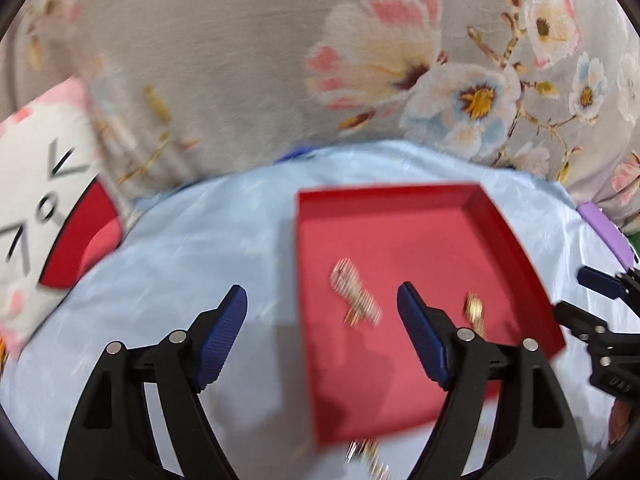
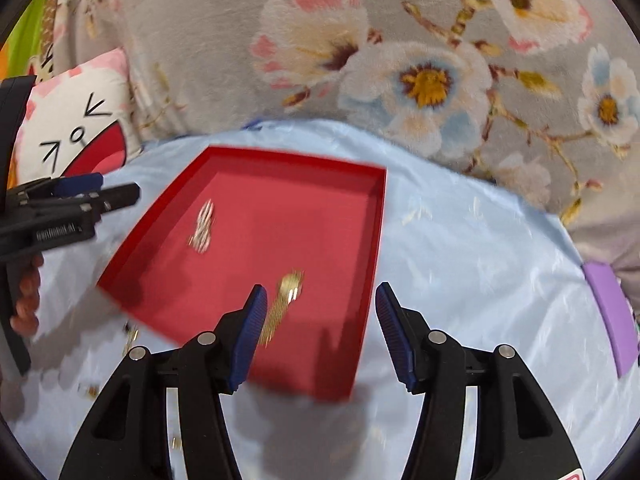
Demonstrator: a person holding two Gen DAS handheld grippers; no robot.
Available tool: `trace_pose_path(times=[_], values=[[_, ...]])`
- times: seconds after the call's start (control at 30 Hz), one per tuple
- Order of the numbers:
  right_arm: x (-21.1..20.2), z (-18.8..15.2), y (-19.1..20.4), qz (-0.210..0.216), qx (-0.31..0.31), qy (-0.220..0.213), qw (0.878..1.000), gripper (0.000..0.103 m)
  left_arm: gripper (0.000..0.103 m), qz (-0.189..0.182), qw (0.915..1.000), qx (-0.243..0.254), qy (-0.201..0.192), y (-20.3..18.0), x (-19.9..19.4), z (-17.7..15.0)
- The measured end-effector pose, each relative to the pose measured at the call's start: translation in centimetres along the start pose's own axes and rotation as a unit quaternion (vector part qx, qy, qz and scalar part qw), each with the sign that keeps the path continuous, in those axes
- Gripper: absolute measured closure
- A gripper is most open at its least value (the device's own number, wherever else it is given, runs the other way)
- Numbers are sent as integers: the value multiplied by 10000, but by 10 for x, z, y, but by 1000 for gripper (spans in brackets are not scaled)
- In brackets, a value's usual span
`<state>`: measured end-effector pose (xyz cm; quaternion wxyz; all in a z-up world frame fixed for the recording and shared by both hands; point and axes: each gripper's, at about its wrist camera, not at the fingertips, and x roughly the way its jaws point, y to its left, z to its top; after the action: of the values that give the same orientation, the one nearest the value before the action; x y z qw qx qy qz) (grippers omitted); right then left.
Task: Organize jewelry
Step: 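Withdraw both tools from the red tray back over the jewelry, then grasp the gold hoop earring with the left tool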
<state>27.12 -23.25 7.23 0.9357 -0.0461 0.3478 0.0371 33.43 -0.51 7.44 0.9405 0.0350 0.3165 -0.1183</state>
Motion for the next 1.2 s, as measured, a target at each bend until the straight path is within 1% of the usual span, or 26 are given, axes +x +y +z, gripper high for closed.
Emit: trace_pose_path(times=[0.13,0.23,0.33,0.43,0.53,0.63,0.7,0.77,0.87,0.97,1.0,1.03,1.13,1.2], values=[[-22,-39,-3,270,232,308,9989,47,28,5,9992,-184,358,17,-27,-42],[-39,-66,0,291,277,382,9985,47,28,-37,9984,-227,521,22,-48,-73],[-58,-93,4,305,307,391,9983,47,28,-187,9975,-173,661,18,-71,-101],[-72,-116,6,279,364,410,9981,47,28,-256,9971,-19,719,7,-97,-130],[-82,-136,7,238,491,443,9975,47,28,-324,9963,242,761,-12,-127,-161],[-89,-152,7,267,623,518,9964,47,28,-469,9941,399,893,-30,-148,-191],[-93,-161,8,279,706,538,9957,47,28,-545,9928,405,989,-39,-155,-209],[-98,-170,9,292,772,516,9953,47,29,-635,9915,373,1071,-47,-157,-222],[-104,-176,11,303,839,445,9950,47,35,-640,9915,358,1078,-56,-161,-235],[-108,-181,11,383,890,397,9945,47,35,-672,9916,361,1042,-63,-166,-242],[-109,-182,12,413,900,388,9943,47,37,-669,9915,383,1044,-65,-166,-245],[-109,-182,13,427,896,385,9943,47,45,-628,9916,401,1054,-67,-165,-247],[-111,-183,18,390,830,337,9952,47,47,-492,9929,443,990,-71,-163,-248],[-112,-183,20,422,808,318,9953,47,51,-522,9929,434,975,-73,-163,-246]])
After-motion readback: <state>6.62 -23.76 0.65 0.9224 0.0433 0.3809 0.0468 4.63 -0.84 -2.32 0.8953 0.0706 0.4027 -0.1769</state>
